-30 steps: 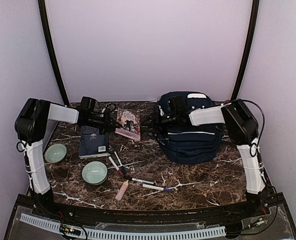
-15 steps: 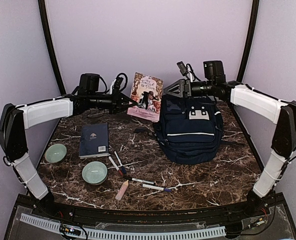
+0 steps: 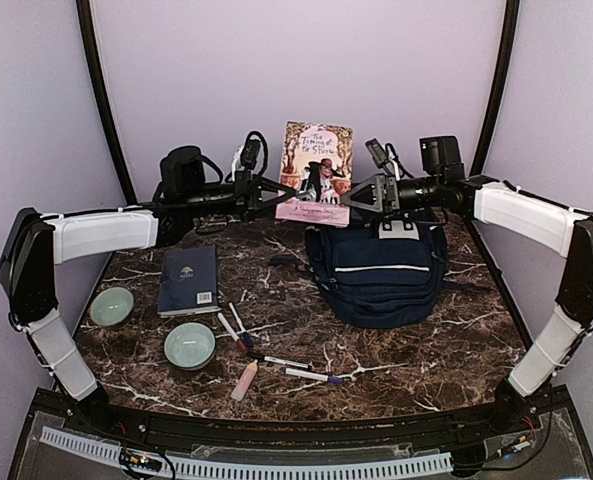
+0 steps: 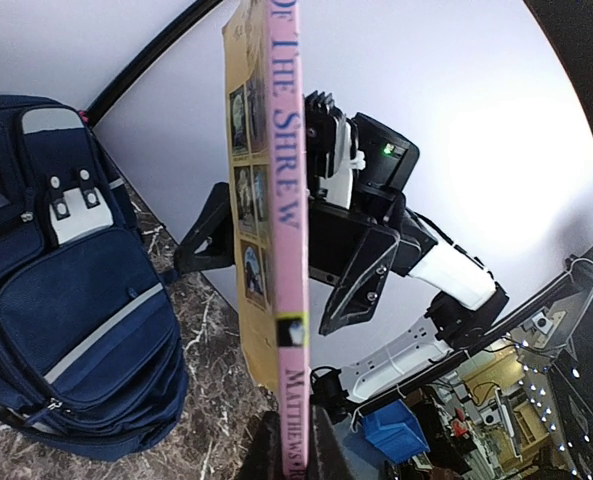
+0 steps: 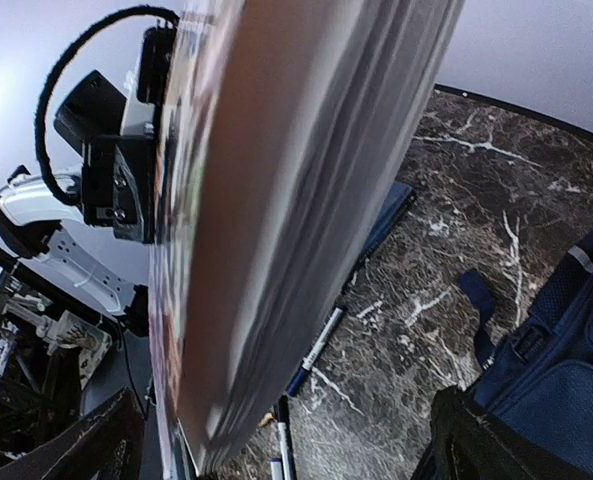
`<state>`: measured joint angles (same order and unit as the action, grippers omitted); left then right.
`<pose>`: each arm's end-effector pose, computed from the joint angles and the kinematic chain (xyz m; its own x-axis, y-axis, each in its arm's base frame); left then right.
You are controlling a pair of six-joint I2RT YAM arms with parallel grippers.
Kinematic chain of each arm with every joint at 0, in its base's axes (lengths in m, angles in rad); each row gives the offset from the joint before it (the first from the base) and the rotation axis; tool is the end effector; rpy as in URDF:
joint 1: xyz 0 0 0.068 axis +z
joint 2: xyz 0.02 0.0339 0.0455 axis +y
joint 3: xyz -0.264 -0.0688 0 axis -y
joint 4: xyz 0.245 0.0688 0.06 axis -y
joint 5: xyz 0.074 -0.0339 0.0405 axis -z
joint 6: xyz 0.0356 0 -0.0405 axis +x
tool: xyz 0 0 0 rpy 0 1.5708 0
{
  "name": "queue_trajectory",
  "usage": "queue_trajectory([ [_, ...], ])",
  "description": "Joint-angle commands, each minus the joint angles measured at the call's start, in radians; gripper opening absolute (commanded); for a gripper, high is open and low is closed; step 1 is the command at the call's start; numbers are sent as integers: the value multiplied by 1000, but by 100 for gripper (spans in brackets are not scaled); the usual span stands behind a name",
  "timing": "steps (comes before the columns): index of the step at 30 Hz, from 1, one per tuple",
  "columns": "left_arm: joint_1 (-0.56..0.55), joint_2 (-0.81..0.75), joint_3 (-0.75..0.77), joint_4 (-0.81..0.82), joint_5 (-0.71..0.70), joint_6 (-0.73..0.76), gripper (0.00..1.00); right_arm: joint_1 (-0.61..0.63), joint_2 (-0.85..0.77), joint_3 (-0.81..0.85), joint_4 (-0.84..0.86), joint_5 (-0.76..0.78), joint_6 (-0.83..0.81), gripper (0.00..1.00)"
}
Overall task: Pack the student bag
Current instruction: Pass from the left arm to the right
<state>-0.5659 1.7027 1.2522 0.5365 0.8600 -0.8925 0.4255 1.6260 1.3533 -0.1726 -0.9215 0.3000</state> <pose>0.3217 -0.2363 0.3309 -0.7231 -0.1425 -0.6758 0.6759 0.0557 -0.7349 0.3279 0.1797 0.3277 -0.6420 -0.0948 -0.7608 -0.7480 0.2952 0.5945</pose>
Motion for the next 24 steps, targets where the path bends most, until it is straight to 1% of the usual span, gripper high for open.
queue_trajectory([
  [1,-18,18,25,149,51,-73,0,12,28,14,219,-145,139,100],
  [4,-19,36,21,196,55,-110,0,32,59,5,425,-261,289,100],
  [7,-19,41,29,154,33,-95,0,54,77,-38,675,-336,491,99],
  [10,-19,35,57,-7,-35,-3,0,61,96,-64,782,-357,608,84],
  [13,-19,21,63,-102,-108,74,0,62,106,-84,762,-361,634,67],
  [17,-18,9,72,-189,-205,125,0,68,85,-114,646,-333,555,52],
  [20,-19,-1,80,-242,-254,157,0,71,69,-89,498,-306,444,47],
  [21,-19,-5,81,-259,-271,167,0,71,66,-81,458,-295,418,44],
  [24,-19,-21,72,-281,-314,178,0,74,59,-67,372,-258,362,38],
])
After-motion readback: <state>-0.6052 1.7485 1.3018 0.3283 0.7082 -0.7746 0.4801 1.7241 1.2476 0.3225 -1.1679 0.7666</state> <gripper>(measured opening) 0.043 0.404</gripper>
